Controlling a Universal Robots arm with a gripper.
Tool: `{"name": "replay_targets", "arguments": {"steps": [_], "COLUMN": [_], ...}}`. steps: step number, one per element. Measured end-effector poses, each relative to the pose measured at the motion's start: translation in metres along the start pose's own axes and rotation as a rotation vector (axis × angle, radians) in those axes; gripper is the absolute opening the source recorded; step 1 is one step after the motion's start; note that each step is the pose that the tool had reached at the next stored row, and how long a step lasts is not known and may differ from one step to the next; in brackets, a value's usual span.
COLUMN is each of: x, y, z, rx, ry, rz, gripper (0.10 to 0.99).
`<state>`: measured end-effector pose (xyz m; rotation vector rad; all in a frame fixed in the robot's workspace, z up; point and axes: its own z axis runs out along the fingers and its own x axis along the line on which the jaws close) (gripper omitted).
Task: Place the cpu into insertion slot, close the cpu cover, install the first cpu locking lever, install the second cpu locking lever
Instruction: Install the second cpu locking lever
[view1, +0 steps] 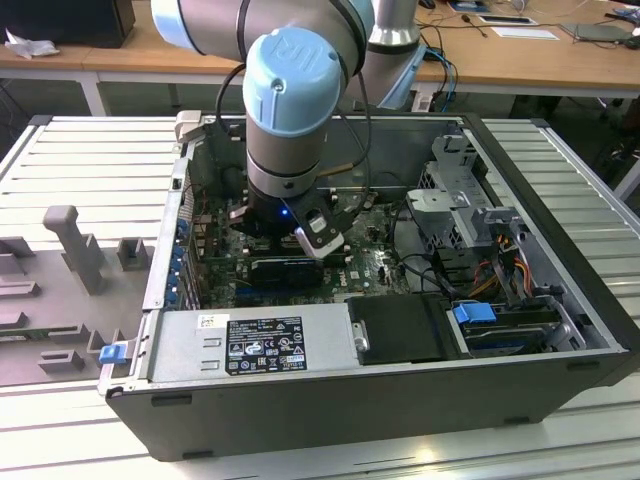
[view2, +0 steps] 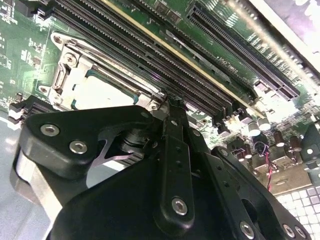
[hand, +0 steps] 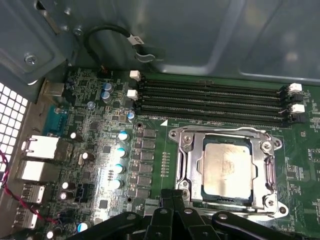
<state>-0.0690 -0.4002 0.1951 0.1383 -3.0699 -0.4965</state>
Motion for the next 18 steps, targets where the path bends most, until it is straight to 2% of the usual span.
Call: {"name": "replay_targets", "arguments": {"steps": [4,14,18], "x": [0.0001,0.0003,0.0003], "y": [-0.0005,0.0044,0.0045], "z": [-0.0005,-0.0150,-0.0154], "rx": [-0.002,-0.002,-0.002], "ry": [0.0000,0.0001,0.0001], "rz": [0.000,0.000,0.000], "gripper": [0.106,0.106,0.106]}}
